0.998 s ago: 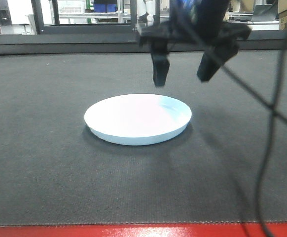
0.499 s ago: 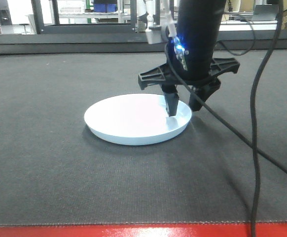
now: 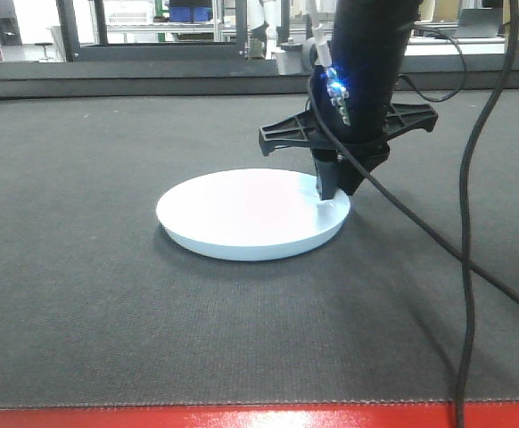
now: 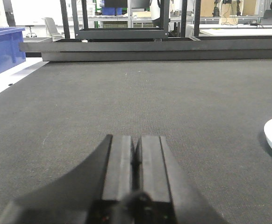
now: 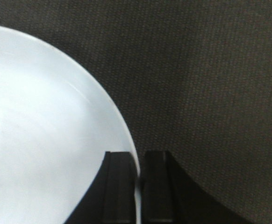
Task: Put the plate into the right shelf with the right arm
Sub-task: 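Close the right gripper on the plate rim and lift it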
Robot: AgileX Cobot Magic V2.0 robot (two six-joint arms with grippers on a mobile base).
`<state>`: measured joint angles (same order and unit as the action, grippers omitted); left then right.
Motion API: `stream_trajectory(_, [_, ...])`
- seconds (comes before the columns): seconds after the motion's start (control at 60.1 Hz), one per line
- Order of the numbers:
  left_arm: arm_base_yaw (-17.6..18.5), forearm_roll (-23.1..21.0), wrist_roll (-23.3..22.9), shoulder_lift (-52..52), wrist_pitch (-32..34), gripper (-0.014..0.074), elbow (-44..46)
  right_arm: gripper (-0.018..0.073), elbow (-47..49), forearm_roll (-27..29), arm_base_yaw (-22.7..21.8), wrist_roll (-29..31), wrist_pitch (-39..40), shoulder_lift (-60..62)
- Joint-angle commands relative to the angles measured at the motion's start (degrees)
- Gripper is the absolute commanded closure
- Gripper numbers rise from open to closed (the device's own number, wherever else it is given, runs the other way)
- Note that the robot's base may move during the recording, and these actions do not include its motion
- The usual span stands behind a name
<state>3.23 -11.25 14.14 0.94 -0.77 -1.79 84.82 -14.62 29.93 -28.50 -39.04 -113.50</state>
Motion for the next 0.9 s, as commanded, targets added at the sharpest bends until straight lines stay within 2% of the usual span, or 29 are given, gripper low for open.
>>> stream_trajectory(0.0, [0.1,-0.1,-0.1,0.6,4.9,0.0643,-0.4,0.0386,1.8,-1.3,-0.4,-0.1,0.8,1.9])
stream_trajectory(0.116, [0.1,-0.1,-0.1,0.6,4.9,0.0643,-0.4,0.0403,1.8,-1.2,-0.4,0.8,0.2,1.5])
stream_trajectory(0.233, [0.1,-0.1,-0.1,0.6,4.9,0.0643,-0.4,0.0522,2.1,-1.2,-0.4,2.6,0.6,1.9])
stream_trajectory(0.399, [0.1,-0.1,-0.1,0.6,4.9,0.0643,-0.4,0.0505,3.2,-1.2,-0.4,2.9,2.1,5.0])
stream_trajectory(0.632, [0.1,-0.1,-0.1,0.6,4.9,0.0643,-0.4,0.0505,1.7,-0.9,-1.7,6.9,5.8,13.7])
stream_trajectory(0.882, [0.1,-0.1,-0.1,0.6,4.9,0.0643,-0.4,0.0505,-10.2,-0.7,-3.2,10.0,13.7,27.6])
